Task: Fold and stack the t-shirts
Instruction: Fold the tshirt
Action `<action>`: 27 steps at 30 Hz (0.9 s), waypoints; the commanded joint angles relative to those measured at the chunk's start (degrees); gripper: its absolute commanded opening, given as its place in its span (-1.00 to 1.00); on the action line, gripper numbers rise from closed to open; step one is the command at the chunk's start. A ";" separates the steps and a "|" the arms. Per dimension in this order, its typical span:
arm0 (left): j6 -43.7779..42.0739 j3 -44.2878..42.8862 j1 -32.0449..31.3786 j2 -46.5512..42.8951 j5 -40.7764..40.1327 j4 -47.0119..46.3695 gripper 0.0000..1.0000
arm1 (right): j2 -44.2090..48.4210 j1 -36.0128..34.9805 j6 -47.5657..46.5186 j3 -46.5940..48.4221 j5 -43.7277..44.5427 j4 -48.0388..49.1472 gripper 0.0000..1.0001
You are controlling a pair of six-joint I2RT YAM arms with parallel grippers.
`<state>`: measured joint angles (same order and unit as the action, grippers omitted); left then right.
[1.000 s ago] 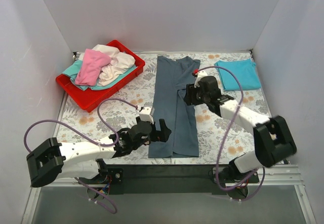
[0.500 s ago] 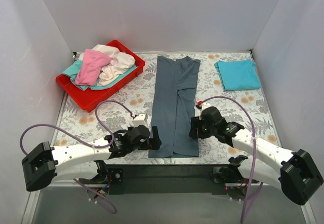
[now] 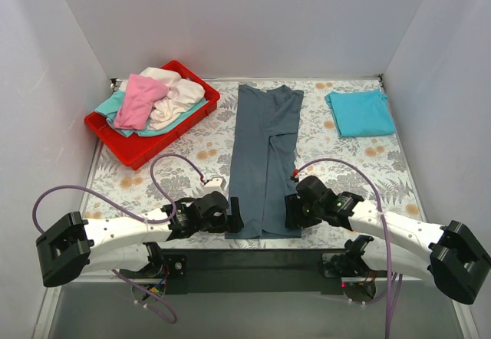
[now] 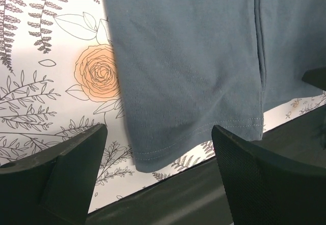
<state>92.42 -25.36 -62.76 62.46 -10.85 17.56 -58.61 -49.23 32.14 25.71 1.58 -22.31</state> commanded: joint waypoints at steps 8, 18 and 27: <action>-0.14 2.16 -0.34 2.67 3.38 5.46 0.47 | 0.16 -5.43 5.56 -0.31 2.46 -5.56 0.01; -0.23 1.90 -2.10 2.49 5.23 9.59 0.42 | -0.63 -8.16 6.18 1.18 4.74 -10.39 0.01; 2.32 2.42 -4.65 1.79 5.14 11.53 0.31 | -0.63 -9.04 6.97 1.97 5.89 -11.80 0.01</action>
<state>92.88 -25.76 -66.19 62.89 -9.58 19.79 -58.57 -57.67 38.00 27.24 6.02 -29.12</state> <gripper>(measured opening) 0.664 0.501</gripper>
